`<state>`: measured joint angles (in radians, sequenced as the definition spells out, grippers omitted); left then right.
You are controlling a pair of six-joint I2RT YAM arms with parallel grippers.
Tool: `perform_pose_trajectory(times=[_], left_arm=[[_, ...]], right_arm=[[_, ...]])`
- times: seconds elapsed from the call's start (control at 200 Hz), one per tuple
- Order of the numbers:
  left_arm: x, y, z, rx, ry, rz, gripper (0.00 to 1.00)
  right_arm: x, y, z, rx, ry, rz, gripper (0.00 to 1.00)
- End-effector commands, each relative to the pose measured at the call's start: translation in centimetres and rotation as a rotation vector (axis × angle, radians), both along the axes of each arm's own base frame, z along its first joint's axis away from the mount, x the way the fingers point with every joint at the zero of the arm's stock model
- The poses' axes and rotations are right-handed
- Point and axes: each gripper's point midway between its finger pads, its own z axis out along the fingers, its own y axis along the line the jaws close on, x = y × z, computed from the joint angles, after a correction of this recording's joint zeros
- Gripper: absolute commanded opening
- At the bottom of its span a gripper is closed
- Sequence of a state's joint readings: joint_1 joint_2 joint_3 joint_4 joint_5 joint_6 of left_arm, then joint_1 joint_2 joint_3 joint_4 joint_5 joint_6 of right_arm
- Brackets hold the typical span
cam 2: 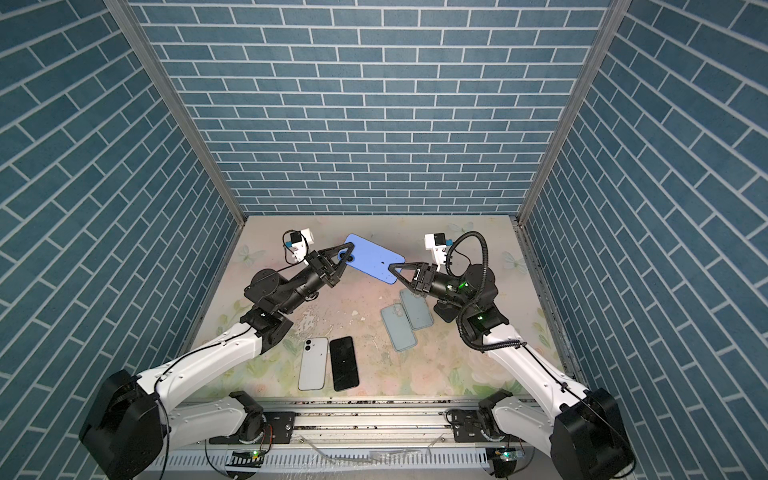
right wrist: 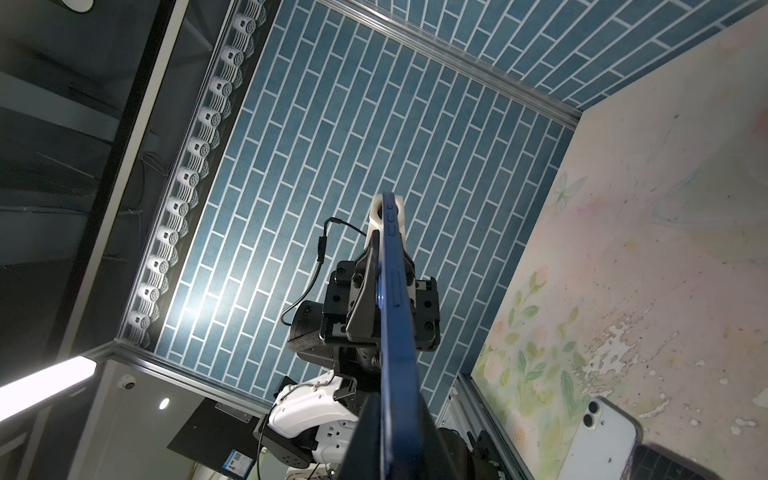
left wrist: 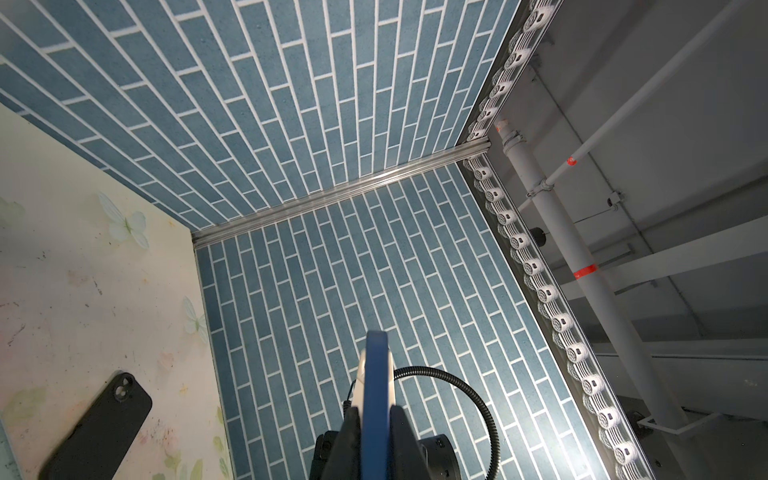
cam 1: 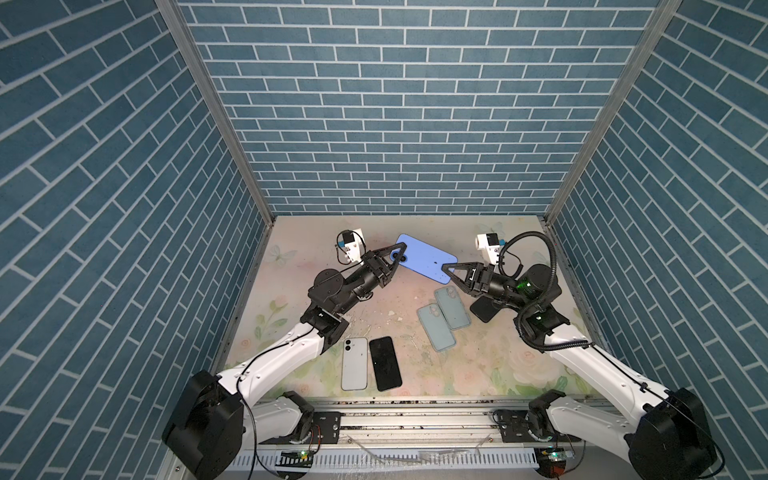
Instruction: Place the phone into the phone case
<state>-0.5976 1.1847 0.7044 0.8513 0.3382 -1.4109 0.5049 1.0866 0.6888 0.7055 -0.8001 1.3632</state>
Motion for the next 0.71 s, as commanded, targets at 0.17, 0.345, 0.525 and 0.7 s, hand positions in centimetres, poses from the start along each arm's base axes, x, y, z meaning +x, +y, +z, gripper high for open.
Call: perform_pose_trajectory(times=[0.17,0.345,0.525,0.7], left_arm=[[-1.3,-0.7,0.0,0.192,-0.044,-0.034,0.5],[-2.3,1.9,-5.7,0.75,0.034,0.007,0.63],[-3.7,3.3,-13.6,1.13,0.151,-0.138,0.51],[-4.7,-0.4,-18.5,1.387,0.114,-0.304,0.5]], right_arm=[[-0.6,-0.7,-0.1,-0.1,-0.066,-0.051,0.0],[-0.9,-4.5,-0.8,-0.446,-0.173,-0.24,0.0],[-1.0,-12.2,-2.2,-0.895,-0.265,-0.505,0.0],[-2.0,-15.0,-3.9,-1.074,-0.343,-0.538,0.0]])
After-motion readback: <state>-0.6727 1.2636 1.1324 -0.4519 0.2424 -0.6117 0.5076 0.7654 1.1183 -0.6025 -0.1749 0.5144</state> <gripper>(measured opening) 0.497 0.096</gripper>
